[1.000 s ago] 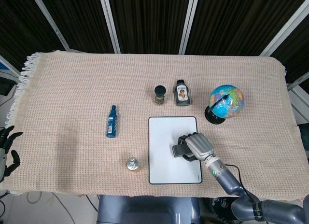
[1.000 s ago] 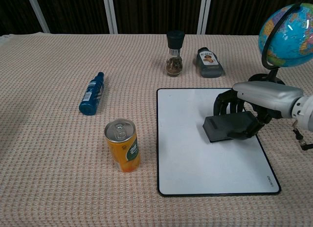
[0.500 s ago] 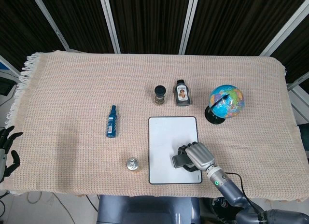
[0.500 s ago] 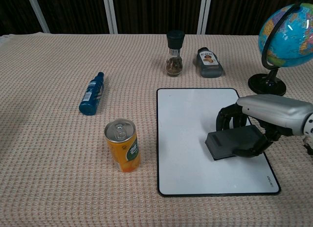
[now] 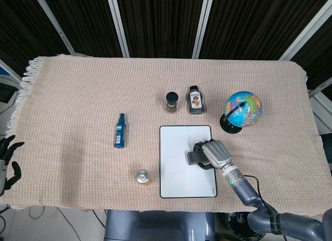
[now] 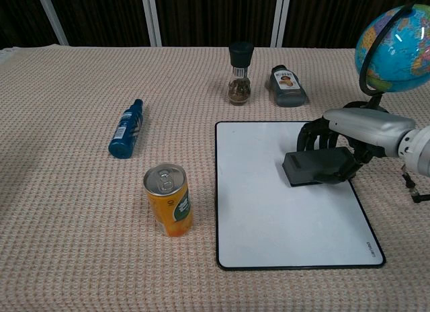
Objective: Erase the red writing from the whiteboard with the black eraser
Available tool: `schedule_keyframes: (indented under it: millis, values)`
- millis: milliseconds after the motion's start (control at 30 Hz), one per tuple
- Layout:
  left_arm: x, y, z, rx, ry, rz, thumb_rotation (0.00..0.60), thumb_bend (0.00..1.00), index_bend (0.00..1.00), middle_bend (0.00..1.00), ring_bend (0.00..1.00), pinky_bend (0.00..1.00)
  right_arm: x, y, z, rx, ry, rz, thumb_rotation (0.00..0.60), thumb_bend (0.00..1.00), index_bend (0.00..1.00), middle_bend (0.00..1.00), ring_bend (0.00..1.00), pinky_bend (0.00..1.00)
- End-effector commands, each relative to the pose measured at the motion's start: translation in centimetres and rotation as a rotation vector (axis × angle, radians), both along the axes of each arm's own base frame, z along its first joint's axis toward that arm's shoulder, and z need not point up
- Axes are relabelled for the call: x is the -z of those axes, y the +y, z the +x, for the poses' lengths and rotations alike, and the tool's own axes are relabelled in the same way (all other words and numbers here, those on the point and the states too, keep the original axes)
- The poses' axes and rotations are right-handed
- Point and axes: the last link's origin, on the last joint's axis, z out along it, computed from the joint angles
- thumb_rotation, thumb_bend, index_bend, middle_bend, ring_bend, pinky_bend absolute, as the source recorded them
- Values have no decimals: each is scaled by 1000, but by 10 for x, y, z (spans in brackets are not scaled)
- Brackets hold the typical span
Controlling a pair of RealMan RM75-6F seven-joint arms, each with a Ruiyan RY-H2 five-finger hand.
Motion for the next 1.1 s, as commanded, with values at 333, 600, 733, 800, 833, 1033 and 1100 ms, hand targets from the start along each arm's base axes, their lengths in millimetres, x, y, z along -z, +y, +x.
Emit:
schedule_keyframes:
  millis: [333,600,733,800,833,1033,1100]
  values:
    - [0,0,0,-1,-2,0,600,738,195,43,0,6,-1,-33,-1,19,-7,-40,600,445,536,508,480,377]
    - [0,0,0,-1,-3,-1,600,738,194,43,0,6,-5,-30,-3,10,-12,-56,600,448,536,512,485,377]
    - [0,0,0,-1,-4,0,600,738,194,43,0,6,-8,-18,-6,2,-12,-38,600,448,536,512,486,377]
    - [0,0,0,-1,-4,-1,600,739,194,43,0,6,-12,-13,-8,-7,-3,-41,600,448,536,512,486,377]
    - [-1,0,0,0,-4,0,600,738,194,43,0,6,-16,-9,-10,-11,-2,-49,600,448,536,512,486,377]
    - [0,0,0,0,-2,-3,600,738,195,43,0,7,-46,8,-13,-35,-13,-77,600,448,537,512,486,377]
    - [1,0,1,1,-1,-4,600,738,194,43,0,7,-56,11,-15,-38,-6,-83,600,448,537,512,485,377]
